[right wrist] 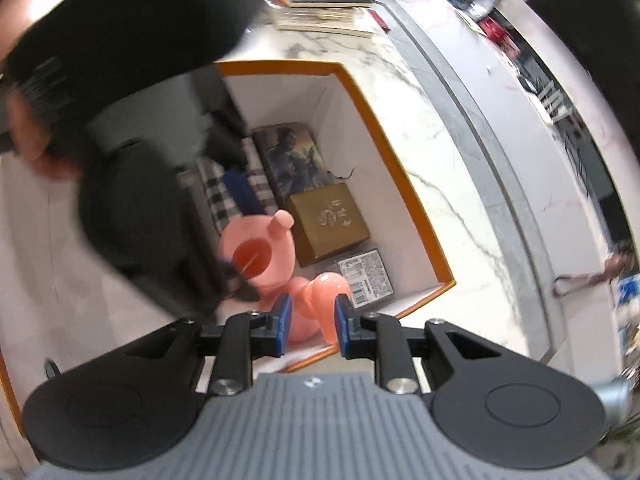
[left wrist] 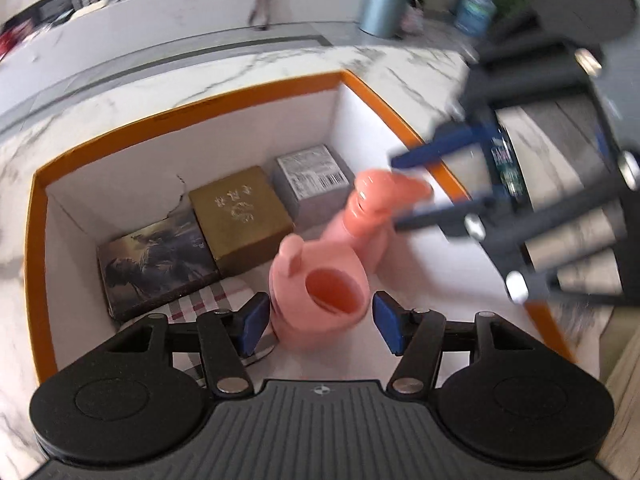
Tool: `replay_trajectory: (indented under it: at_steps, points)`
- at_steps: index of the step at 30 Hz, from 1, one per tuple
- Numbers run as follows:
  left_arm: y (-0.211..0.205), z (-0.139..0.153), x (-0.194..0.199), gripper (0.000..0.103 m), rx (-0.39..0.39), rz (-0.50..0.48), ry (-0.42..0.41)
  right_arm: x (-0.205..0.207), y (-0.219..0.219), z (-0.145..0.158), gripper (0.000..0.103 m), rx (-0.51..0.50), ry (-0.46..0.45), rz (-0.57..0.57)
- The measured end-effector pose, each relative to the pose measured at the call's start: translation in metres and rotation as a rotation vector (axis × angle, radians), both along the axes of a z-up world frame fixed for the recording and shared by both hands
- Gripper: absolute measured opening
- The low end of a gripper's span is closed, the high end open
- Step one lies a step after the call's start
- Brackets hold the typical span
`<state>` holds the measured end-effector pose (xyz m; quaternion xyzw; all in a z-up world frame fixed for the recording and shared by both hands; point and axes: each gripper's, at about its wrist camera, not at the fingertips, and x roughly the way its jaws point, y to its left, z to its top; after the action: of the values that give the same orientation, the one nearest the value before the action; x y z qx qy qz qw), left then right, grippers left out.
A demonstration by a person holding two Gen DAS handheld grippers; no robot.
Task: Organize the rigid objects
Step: 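Lower the pink cup beside the pink bottle and open the left tool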
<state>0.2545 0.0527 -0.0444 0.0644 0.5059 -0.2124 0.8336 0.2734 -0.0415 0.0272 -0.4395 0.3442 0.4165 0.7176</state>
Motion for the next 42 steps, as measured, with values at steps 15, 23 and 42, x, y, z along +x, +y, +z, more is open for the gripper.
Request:
replay_trajectory:
  at_steps: [15, 23, 42]
  points:
    - [-0.004, -0.008, -0.004, 0.056, 0.033, 0.037, -0.009, 0.049, 0.001, -0.004, 0.025, 0.144, 0.211, -0.374]
    - [-0.007, -0.007, -0.002, 0.056, 0.055, 0.093, -0.060, 0.041, -0.001, 0.005, 0.024, 0.216, 0.184, -0.584]
    - [-0.003, 0.003, -0.005, 0.059, 0.062, 0.113, -0.032, 0.032, 0.000, 0.009, 0.031, 0.217, 0.121, -0.562]
